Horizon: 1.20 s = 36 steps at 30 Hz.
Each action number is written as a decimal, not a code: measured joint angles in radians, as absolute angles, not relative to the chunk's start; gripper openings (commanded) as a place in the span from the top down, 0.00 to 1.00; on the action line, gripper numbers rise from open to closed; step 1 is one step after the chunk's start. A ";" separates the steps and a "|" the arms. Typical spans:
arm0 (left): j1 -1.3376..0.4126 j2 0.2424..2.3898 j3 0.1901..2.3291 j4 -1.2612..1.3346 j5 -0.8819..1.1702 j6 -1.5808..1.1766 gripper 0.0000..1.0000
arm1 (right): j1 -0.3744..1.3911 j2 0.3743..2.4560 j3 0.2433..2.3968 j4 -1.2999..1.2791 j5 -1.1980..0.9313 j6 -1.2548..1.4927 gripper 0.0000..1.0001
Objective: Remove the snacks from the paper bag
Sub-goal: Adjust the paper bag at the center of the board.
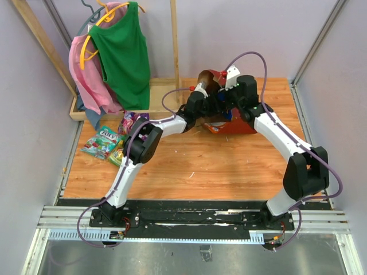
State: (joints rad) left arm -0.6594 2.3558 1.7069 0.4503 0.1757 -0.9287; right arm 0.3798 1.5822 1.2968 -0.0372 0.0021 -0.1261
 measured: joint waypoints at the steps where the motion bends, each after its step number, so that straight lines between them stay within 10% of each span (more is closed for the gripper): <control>1: -0.662 2.369 1.714 0.455 0.169 -0.929 0.46 | 0.358 1.580 1.294 -0.035 -0.038 -0.123 0.99; 23: -0.683 2.432 1.761 0.511 -0.068 -1.030 0.48 | 0.256 1.972 1.794 -0.253 -0.627 -0.293 0.99; 30: -0.748 2.624 2.073 0.477 -0.130 -1.037 0.48 | 0.230 2.057 2.045 -0.486 -0.680 -0.465 0.99; 36: -0.761 2.674 2.162 0.473 -0.141 -1.044 0.43 | 0.215 2.072 2.113 -0.622 -0.649 -0.579 0.66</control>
State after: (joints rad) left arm -0.7612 2.6740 2.1616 0.4732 -0.1413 -1.0443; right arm 0.2146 2.0724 2.1128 -0.6216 -0.6487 -0.5793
